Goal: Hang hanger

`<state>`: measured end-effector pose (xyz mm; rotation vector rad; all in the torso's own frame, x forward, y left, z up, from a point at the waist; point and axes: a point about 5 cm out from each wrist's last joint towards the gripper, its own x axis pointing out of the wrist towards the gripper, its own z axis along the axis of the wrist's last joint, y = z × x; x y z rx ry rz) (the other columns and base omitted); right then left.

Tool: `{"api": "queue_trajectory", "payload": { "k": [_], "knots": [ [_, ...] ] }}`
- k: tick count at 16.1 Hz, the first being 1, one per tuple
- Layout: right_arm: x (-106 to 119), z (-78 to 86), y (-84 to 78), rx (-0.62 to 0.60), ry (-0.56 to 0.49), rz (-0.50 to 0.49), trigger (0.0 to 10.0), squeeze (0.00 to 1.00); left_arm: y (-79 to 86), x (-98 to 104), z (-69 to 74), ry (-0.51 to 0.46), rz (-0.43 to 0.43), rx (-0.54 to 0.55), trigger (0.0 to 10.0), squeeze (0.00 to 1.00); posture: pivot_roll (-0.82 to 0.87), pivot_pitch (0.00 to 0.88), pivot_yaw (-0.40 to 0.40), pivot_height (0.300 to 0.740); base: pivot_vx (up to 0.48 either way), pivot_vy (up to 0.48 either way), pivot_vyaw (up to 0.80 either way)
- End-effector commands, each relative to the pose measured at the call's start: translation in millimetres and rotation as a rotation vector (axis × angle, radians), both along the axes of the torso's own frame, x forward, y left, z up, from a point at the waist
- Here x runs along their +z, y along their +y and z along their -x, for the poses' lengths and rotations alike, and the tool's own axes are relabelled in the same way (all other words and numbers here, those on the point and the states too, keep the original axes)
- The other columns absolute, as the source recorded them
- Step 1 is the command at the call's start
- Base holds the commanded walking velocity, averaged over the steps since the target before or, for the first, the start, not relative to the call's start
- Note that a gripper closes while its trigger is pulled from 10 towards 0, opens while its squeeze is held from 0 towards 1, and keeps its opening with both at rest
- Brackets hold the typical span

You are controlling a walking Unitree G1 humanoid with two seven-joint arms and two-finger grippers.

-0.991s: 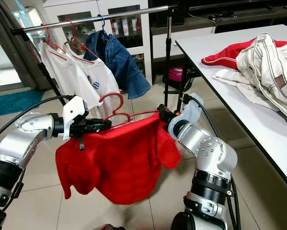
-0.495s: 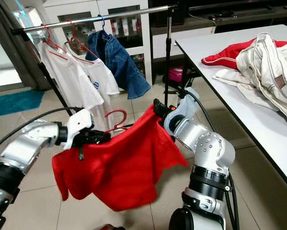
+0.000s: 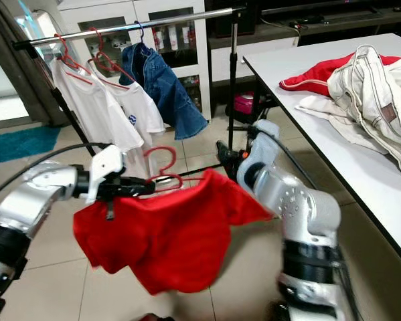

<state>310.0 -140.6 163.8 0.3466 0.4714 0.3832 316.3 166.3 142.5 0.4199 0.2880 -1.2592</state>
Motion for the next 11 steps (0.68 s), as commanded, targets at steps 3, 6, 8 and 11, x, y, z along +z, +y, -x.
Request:
{"api": "queue_trajectory", "payload": {
  "k": [3,6,8,11],
  "knots": [
    [23.6,6.2,5.7,0.212,-0.145,0.011,10.0,1.00,6.6,11.6,1.8,-0.011,0.030,-0.032,0.0,0.00,-0.17,0.000,0.154,0.719,0.000,0.000,0.00],
    [46.2,23.8,-7.0,0.501,-0.440,0.150,10.0,1.00,9.9,19.5,7.4,0.023,0.058,-0.121,0.0,0.00,-0.17,0.000,0.152,0.719,0.000,0.000,0.00],
    [46.1,35.2,-9.7,0.650,-0.458,0.211,10.0,1.00,11.3,23.7,9.6,0.034,0.063,-0.161,0.0,0.00,-0.17,0.000,0.151,0.719,0.000,0.000,0.00],
    [38.8,44.3,-2.5,0.842,-0.479,0.324,10.0,0.00,8.6,30.2,13.3,0.030,0.053,-0.228,0.0,0.00,-0.17,0.000,0.150,0.719,0.000,0.000,0.00]
  ]
}}
